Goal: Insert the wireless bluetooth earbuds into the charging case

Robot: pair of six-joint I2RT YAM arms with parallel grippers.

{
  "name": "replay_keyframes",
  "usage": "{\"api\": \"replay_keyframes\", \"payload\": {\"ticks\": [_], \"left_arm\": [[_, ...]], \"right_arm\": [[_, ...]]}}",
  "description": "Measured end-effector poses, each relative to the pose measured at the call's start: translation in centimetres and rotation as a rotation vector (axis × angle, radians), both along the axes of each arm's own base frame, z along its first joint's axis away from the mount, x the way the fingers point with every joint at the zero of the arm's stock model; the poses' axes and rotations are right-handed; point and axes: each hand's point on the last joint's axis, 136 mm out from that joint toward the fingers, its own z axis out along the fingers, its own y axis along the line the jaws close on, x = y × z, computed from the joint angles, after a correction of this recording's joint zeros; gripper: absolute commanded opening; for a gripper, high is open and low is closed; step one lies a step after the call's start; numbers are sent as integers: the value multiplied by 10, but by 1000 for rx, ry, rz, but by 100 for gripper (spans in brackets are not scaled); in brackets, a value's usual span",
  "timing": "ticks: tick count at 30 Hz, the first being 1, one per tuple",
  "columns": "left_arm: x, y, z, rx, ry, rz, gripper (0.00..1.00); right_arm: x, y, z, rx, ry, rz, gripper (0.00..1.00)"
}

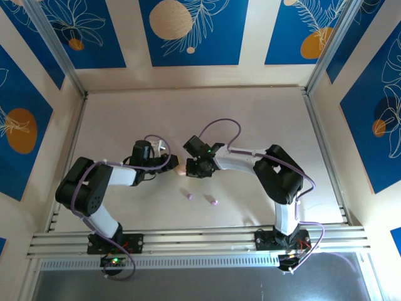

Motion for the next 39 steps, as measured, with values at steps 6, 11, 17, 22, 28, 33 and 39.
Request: {"api": "replay_keyframes", "payload": {"ticks": [6, 11, 17, 22, 28, 33, 39], "left_arm": [[-3, -4, 0, 1, 1, -13, 24], [-4, 1, 9, 25, -38, 2, 35], [-6, 26, 46, 61, -190, 98, 74], [-10, 61, 60, 100, -260, 235, 100], [-17, 90, 72, 132, -318, 362, 100], [-24, 112, 84, 148, -373, 453, 100], [-28, 122, 91, 158, -400, 500, 100]], "right_arm": [[-1, -5, -4, -21, -1, -6, 11], [-3, -10, -4, -57, -14, -6, 24], [-3, -2, 10, -93, -59, 49, 41], [4, 11, 29, -122, -129, 108, 53], [5, 19, 23, -184, -144, 178, 53], [8, 22, 10, -233, -127, 211, 52], [15, 30, 11, -244, -136, 230, 50]]}}
